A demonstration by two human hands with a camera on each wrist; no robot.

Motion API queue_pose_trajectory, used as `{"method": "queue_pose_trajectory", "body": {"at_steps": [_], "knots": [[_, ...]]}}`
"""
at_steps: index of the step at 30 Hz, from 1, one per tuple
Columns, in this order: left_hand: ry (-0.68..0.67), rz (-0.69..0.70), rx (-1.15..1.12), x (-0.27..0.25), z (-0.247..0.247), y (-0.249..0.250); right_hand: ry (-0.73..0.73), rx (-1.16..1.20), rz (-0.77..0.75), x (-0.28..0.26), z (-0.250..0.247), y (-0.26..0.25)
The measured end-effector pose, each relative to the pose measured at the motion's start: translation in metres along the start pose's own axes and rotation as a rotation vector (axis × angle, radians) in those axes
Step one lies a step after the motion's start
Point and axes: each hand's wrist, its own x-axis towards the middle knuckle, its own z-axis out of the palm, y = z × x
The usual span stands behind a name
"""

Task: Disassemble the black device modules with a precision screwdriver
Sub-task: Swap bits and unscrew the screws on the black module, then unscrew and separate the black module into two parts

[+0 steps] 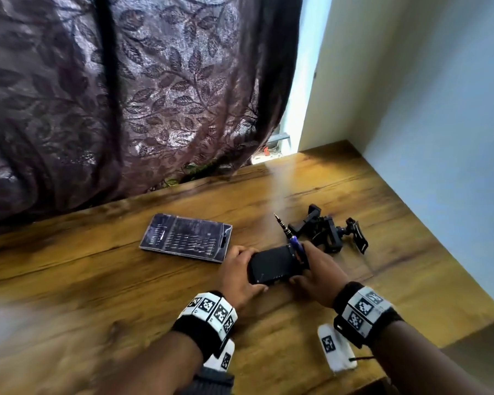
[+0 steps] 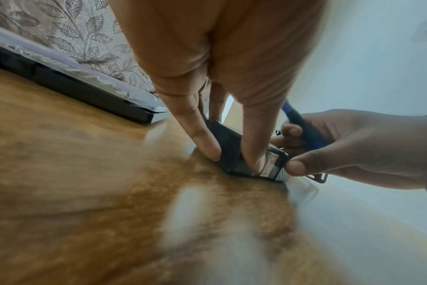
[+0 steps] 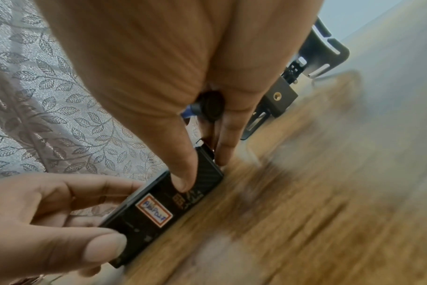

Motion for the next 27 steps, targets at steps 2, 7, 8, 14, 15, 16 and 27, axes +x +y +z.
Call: {"method": "queue_pose_trajectory", "body": {"at_steps": [2,7,8,14,15,16,27], "knots": [[0.014,-0.017,-0.021,0.0,0.003,0.002,0.029,0.02,-0.011,-0.001,0.0,0.005],[0.098,-0.051,-0.134,-0.021,-0.01,-0.009,0.174,-0.044,-0.132,-0.009,0.003,0.009],[0.116,-0.052,-0.167,-0.03,-0.017,-0.015,0.201,-0.029,-0.146,-0.01,0.004,0.003],[0.227,-0.148,-0.215,-0.093,-0.075,-0.066,0.137,0.053,-0.259,-0.003,0.023,-0.062],[0.246,-0.193,-0.216,-0.106,-0.084,-0.077,0.123,0.079,-0.3,0.001,0.032,-0.074],[0.278,-0.247,-0.215,-0.122,-0.095,-0.092,0.096,0.107,-0.341,0.005,0.044,-0.089],[0.681,-0.672,-0.021,-0.247,-0.217,-0.299,-0.139,0.048,-0.471,0.023,0.162,-0.243]]}}
